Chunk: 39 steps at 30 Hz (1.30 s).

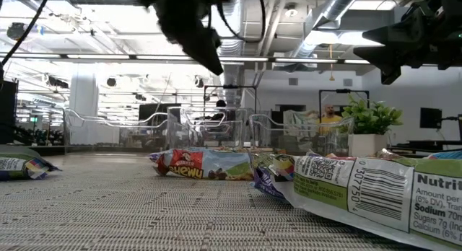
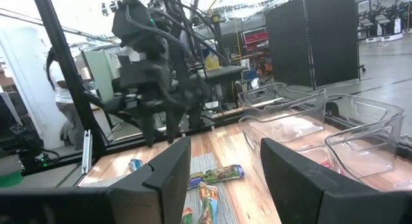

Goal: Pick and place Granola Bars by type
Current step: Put the blue granola bar into the right transparent bin

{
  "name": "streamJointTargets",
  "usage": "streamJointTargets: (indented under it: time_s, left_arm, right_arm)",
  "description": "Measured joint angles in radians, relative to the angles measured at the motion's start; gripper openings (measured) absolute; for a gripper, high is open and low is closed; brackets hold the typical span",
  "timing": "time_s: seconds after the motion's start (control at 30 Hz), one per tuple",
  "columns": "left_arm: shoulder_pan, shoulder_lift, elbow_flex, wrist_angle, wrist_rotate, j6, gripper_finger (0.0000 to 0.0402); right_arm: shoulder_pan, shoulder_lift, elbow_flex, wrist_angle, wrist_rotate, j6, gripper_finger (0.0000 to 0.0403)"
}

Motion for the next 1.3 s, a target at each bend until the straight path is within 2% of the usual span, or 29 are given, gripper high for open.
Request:
streamJointTargets:
  time_s: [0.1, 0.23, 0.3, 0.4, 0.5, 0.6, 0.87, 1.0, 1.3]
  left_arm:
    - [-0.011, -0.009, -0.001, -0.072, -0.112, 0.406, 0.0169]
    - [-0.022, -0.009, -0.001, -0.141, -0.242, 0.707, 0.0169]
    - [-0.023, -0.003, -0.001, -0.161, -0.239, 0.804, 0.0169]
    - [-0.023, 0.004, -0.002, -0.211, -0.175, 0.918, 0.0169]
    - [-0.025, 0.02, -0.016, -0.234, -0.158, 0.959, 0.0169]
    - [-0.024, 0.016, -0.082, -0.197, -0.17, 0.988, 0.0169]
    - [-0.031, 0.018, -0.309, 0.103, -0.274, 1.083, 0.0169]
    - [-0.041, 0.018, -0.378, 0.262, -0.329, 1.095, 0.0169]
    - [-0.042, 0.018, -0.395, 0.263, -0.294, 1.106, 0.0169]
  right_arm:
    - [0.0, 0.0, 0.0, -0.003, 0.0, 0.0, 0.0181]
    - [0.0, 0.0, 0.0, -0.011, 0.0, 0.0, 0.018]
    - [0.0, 0.0, 0.0, -0.018, 0.0, 0.0, 0.0181]
    - [0.0, 0.0, 0.0, -0.021, 0.0, 0.0, 0.0183]
    - [0.0, 0.0, 0.0, -0.021, 0.0, 0.0, 0.0182]
    - [0.0, 0.0, 0.0, -0.027, 0.0, 0.0, 0.018]
    - [0.0, 0.0, 0.0, -0.028, 0.0, 0.0, 0.0183]
    - [0.0, 0.0, 0.0, -0.028, 0.0, 0.0, 0.0181]
    - [0.0, 0.0, 0.0, -0.028, 0.0, 0.0, 0.0183]
